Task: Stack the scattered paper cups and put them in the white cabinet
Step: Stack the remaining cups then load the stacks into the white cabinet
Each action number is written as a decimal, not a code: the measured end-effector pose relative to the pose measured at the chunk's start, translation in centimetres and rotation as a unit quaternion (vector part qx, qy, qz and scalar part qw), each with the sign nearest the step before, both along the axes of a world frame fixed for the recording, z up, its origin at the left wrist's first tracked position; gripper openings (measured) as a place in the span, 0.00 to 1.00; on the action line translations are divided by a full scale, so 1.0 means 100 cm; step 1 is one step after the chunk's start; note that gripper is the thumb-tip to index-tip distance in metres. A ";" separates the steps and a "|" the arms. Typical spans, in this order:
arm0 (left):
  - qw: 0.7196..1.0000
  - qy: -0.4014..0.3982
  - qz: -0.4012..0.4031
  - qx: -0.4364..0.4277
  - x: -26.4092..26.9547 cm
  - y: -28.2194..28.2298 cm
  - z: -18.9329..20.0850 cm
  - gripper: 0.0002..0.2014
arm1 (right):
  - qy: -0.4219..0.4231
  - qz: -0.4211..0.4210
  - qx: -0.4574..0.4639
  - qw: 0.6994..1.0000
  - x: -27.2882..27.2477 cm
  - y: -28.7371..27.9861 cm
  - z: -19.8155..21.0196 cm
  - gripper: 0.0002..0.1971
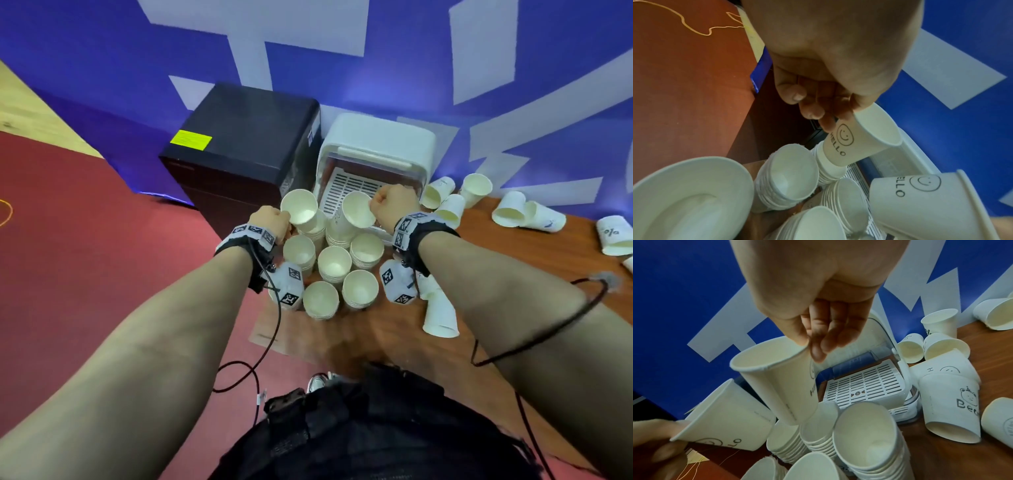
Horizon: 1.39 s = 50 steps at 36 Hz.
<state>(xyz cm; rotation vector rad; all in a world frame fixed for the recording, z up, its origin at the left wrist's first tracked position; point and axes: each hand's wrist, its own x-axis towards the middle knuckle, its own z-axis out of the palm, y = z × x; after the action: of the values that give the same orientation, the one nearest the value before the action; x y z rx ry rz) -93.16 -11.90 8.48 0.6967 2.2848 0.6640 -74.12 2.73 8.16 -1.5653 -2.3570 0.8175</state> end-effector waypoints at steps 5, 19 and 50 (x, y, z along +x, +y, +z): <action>1.000 -0.017 0.024 -0.003 -0.009 0.011 -0.012 0.15 | -0.009 0.008 -0.009 1.000 -0.008 0.006 -0.011 0.13; 0.998 -0.010 -0.026 -0.052 -0.015 0.029 -0.032 0.19 | -0.052 0.012 -0.036 0.998 -0.017 0.025 -0.033 0.14; 0.981 -0.020 -0.193 -0.032 0.084 0.069 -0.041 0.15 | -0.118 -0.060 -0.127 0.983 0.087 -0.010 -0.025 0.12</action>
<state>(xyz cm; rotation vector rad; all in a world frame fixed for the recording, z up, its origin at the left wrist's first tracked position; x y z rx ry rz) -84.75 -5.04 4.36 1.0470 2.0420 0.4137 -65.39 1.68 5.64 -1.9878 -2.3590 0.9854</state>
